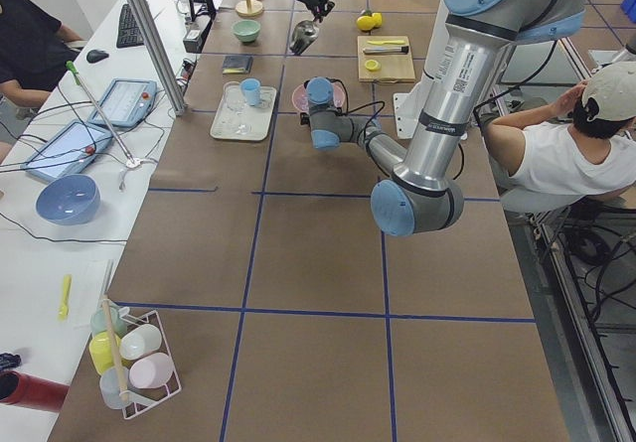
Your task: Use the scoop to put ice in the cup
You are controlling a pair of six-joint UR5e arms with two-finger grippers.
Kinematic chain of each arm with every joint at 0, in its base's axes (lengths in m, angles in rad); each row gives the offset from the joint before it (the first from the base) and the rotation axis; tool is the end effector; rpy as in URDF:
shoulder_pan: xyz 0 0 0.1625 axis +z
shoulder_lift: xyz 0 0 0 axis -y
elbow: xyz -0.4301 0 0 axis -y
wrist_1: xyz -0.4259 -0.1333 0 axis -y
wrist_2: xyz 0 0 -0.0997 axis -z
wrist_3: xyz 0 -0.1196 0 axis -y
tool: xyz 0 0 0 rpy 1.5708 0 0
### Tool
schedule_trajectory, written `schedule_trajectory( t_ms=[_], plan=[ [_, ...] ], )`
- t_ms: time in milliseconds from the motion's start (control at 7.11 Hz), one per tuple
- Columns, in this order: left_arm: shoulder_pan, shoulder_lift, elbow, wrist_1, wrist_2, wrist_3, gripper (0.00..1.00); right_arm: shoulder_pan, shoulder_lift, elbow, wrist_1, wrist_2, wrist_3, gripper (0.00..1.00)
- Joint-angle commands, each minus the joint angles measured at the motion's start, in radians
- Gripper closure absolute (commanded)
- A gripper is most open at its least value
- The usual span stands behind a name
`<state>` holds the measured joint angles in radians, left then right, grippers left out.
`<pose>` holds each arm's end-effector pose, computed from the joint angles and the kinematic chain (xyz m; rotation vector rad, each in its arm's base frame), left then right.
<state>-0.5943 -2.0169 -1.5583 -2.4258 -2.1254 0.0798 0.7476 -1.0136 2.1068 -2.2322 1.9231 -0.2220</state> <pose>0.5385 -0.4488 0.3041 0.9946 1.0458 1.2371 -0.3486 -0.4487 0.2095 0.3217 -0.4821 -1.0935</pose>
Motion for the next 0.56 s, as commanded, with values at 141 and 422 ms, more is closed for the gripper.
schedule_trajectory(
  t_ms=[141, 422],
  plan=[
    [0.001, -0.023, 0.058, -0.039, 0.001, 0.017, 0.0, -0.045, 0.026, -0.002, -0.036, -0.007, 0.0, 1.0],
    [0.001, -0.025, 0.063, -0.055, 0.001, 0.012, 0.0, -0.101, 0.11, -0.049, -0.149, -0.097, -0.002, 1.0]
  ],
)
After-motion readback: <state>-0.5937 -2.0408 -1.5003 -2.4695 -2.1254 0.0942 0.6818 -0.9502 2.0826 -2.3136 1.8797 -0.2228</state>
